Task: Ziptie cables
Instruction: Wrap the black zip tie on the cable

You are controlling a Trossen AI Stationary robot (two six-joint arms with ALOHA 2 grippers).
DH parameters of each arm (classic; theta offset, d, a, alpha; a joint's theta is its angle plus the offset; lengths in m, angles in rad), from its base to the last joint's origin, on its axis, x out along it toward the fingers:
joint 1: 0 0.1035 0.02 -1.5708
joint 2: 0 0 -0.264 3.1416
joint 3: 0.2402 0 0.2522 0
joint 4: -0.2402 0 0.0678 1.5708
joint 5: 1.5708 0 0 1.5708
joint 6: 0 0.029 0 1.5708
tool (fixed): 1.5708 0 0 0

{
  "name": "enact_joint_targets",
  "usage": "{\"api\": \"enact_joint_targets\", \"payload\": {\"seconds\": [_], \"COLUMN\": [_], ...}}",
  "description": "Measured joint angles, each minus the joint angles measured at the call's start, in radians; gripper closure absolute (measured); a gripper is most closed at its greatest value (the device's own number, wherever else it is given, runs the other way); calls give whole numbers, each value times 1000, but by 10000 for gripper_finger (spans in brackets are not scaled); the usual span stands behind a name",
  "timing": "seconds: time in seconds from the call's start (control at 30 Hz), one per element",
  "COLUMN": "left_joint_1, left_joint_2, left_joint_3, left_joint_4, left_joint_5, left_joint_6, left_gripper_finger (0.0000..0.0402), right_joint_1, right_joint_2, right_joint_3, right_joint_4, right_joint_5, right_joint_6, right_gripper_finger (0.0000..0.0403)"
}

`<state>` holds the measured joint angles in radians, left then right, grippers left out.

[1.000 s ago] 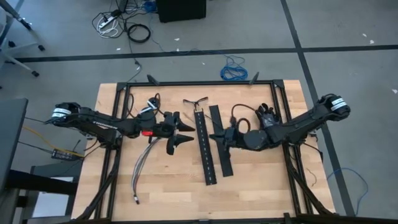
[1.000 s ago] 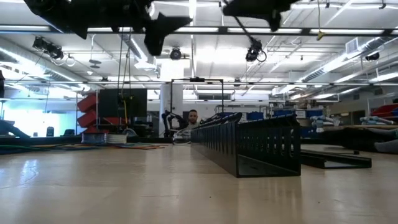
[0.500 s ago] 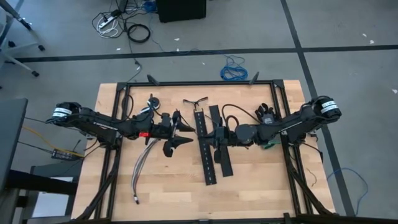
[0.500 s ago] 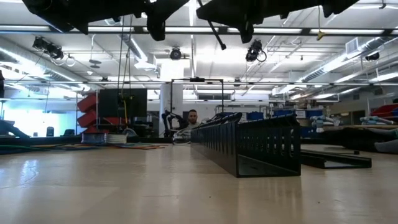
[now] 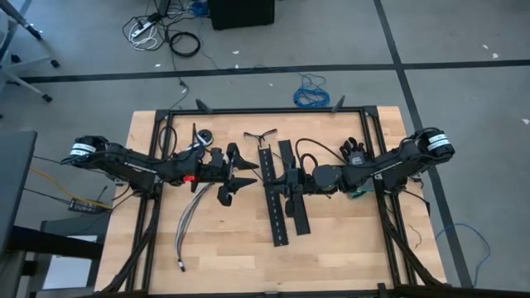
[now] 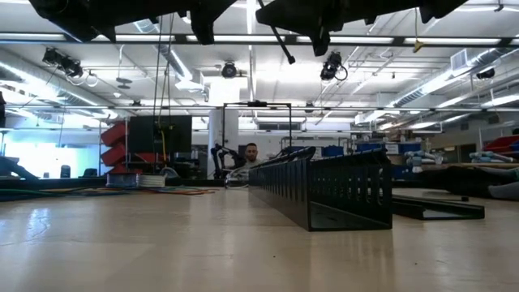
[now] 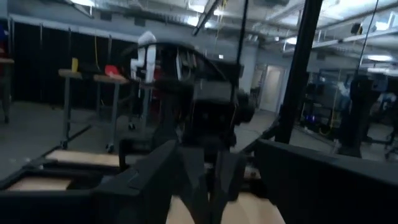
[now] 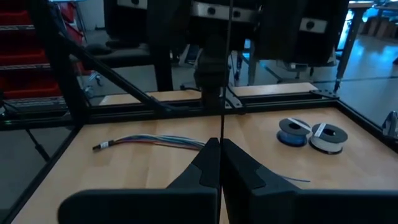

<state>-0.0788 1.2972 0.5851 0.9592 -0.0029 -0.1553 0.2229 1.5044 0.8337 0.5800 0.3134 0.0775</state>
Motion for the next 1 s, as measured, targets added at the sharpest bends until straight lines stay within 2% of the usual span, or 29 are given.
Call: {"api": "enact_joint_targets", "payload": {"seconds": [0.4, 0.73, 1.0], "left_joint_1": [3, 13, 13], "left_joint_2": [-7, -102, -109], "left_joint_3": [1, 2, 2], "left_joint_4": [123, 104, 38], "left_joint_5": [-13, -15, -32], "left_joint_6": [81, 125, 126], "left_gripper_finger": [191, 191, 191], "right_joint_1": [-9, -9, -9], "right_joint_2": [-1, -1, -1], "right_joint_3": [0, 0, 0], "right_joint_4": [-16, -31, -31], "right_joint_5": [-3, -3, -3], "right_joint_6": [9, 9, 9], "right_gripper_finger": [403, 403, 403]}}
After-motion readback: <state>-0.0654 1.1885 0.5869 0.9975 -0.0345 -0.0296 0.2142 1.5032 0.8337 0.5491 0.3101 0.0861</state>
